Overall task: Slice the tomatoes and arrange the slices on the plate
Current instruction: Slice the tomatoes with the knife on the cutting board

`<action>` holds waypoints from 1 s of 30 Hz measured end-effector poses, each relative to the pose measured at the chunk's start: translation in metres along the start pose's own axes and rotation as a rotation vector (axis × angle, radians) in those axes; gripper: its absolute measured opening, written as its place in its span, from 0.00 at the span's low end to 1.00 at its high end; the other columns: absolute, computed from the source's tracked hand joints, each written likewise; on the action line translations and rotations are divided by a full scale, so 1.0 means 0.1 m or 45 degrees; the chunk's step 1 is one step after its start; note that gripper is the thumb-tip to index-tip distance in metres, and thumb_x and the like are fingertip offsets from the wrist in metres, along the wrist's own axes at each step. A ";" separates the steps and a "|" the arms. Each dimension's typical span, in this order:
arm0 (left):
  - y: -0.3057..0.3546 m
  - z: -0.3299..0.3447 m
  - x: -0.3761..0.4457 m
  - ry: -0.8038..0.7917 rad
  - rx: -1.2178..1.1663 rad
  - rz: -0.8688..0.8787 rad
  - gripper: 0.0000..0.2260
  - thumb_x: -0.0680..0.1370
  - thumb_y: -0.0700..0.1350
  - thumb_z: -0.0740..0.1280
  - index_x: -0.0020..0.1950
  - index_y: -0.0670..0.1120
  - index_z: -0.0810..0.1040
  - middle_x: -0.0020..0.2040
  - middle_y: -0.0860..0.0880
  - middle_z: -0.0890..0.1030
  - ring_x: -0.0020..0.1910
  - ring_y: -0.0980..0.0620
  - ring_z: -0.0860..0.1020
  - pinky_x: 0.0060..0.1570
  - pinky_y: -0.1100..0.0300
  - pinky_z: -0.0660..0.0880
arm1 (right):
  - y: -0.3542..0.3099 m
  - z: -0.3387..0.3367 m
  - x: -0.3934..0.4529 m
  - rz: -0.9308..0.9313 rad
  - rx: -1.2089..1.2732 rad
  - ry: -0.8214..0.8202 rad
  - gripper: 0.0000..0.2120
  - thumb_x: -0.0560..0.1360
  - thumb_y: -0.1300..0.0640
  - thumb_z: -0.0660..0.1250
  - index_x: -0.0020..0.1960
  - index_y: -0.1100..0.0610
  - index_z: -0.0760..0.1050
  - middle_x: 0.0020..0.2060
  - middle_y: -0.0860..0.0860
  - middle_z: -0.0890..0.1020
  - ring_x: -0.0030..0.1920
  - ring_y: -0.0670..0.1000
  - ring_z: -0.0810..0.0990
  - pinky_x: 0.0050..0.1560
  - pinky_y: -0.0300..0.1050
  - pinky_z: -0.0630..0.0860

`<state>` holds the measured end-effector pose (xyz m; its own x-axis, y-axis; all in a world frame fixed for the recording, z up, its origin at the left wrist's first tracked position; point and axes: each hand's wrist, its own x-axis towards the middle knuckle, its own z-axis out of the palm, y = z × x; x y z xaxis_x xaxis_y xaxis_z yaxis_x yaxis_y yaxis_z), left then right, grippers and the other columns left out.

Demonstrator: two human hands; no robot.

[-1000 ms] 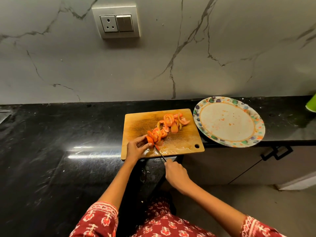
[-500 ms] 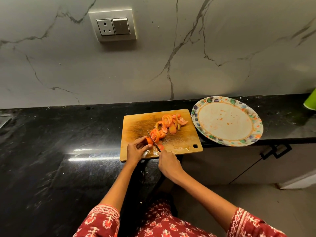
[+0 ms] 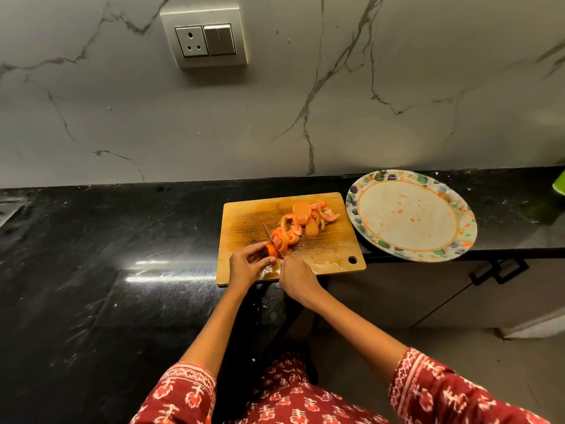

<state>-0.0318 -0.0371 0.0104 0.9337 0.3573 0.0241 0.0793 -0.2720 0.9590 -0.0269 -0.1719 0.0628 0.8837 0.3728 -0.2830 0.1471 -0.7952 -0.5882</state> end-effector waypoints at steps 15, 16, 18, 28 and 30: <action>-0.02 0.01 0.02 0.052 -0.058 -0.044 0.22 0.65 0.30 0.74 0.58 0.33 0.77 0.56 0.37 0.79 0.54 0.47 0.79 0.50 0.71 0.75 | 0.06 0.06 0.05 -0.003 0.019 -0.030 0.13 0.81 0.58 0.53 0.60 0.64 0.70 0.53 0.62 0.78 0.54 0.62 0.76 0.43 0.47 0.67; -0.02 0.01 0.01 0.058 -0.058 -0.047 0.22 0.65 0.30 0.74 0.58 0.33 0.77 0.56 0.37 0.79 0.54 0.47 0.79 0.50 0.71 0.75 | 0.03 0.06 0.07 -0.009 0.020 -0.024 0.13 0.81 0.58 0.52 0.57 0.65 0.71 0.53 0.62 0.78 0.54 0.62 0.76 0.43 0.46 0.66; -0.02 0.00 0.01 0.072 -0.063 -0.059 0.22 0.65 0.30 0.74 0.58 0.33 0.77 0.55 0.37 0.79 0.54 0.47 0.79 0.50 0.71 0.75 | 0.00 0.05 0.10 -0.029 0.010 -0.010 0.13 0.81 0.59 0.53 0.56 0.65 0.72 0.53 0.62 0.78 0.54 0.62 0.77 0.42 0.47 0.66; -0.01 0.04 -0.02 0.117 -0.071 -0.074 0.22 0.64 0.30 0.74 0.58 0.33 0.77 0.54 0.36 0.80 0.52 0.49 0.79 0.47 0.72 0.76 | 0.09 0.15 0.00 -0.011 -0.018 0.017 0.11 0.80 0.61 0.53 0.59 0.64 0.68 0.51 0.61 0.79 0.54 0.62 0.77 0.42 0.47 0.66; -0.01 0.04 -0.03 0.113 -0.071 -0.074 0.22 0.64 0.30 0.75 0.58 0.33 0.77 0.54 0.37 0.80 0.51 0.50 0.79 0.48 0.72 0.76 | 0.04 0.14 0.07 -0.001 0.009 0.024 0.11 0.81 0.60 0.53 0.58 0.64 0.70 0.53 0.61 0.78 0.56 0.62 0.77 0.44 0.47 0.67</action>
<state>-0.0328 -0.0417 0.0086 0.8932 0.4496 -0.0093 0.1105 -0.1994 0.9737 -0.0260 -0.1657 0.0474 0.8919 0.3644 -0.2678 0.1450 -0.7914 -0.5939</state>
